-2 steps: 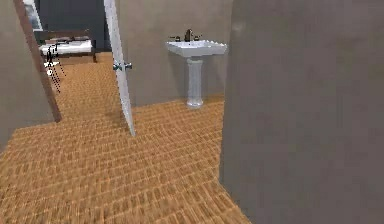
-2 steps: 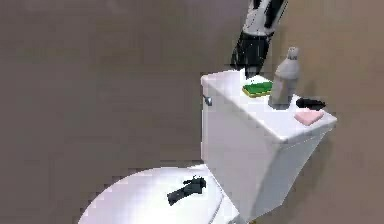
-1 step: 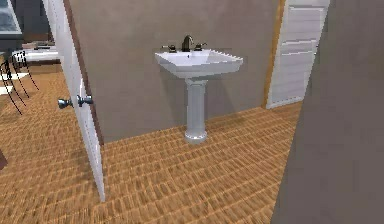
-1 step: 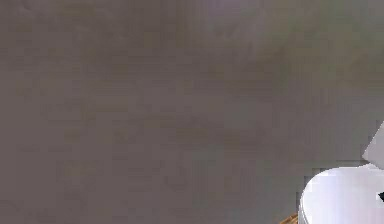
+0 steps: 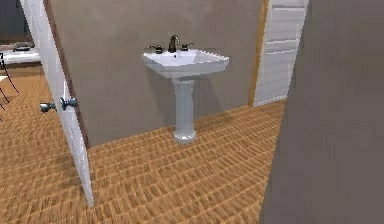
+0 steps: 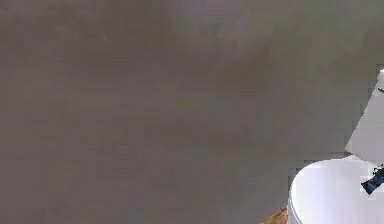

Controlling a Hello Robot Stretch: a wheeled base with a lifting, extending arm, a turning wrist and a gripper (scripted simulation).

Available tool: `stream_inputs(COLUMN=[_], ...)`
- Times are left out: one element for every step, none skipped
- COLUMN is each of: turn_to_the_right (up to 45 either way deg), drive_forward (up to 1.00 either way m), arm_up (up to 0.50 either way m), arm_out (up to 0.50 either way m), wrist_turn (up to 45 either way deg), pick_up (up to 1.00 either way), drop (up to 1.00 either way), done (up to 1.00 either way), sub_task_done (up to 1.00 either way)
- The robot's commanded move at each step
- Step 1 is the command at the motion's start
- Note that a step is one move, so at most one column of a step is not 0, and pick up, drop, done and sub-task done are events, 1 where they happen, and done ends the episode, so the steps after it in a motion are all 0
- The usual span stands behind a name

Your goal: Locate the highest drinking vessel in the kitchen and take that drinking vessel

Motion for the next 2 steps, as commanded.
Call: stream_inputs(turn_to_the_right=[0.0,18.0], drive_forward=[0.45,0.0], arm_up=[0.0,0.0], arm_out=[0.0,0.0], wrist_turn=[0.0,0.0], pick_up=[0.0,0.0], drop=[0.0,0.0], done=[0.0,0.0], sub_task_done=[0.0,0.0])
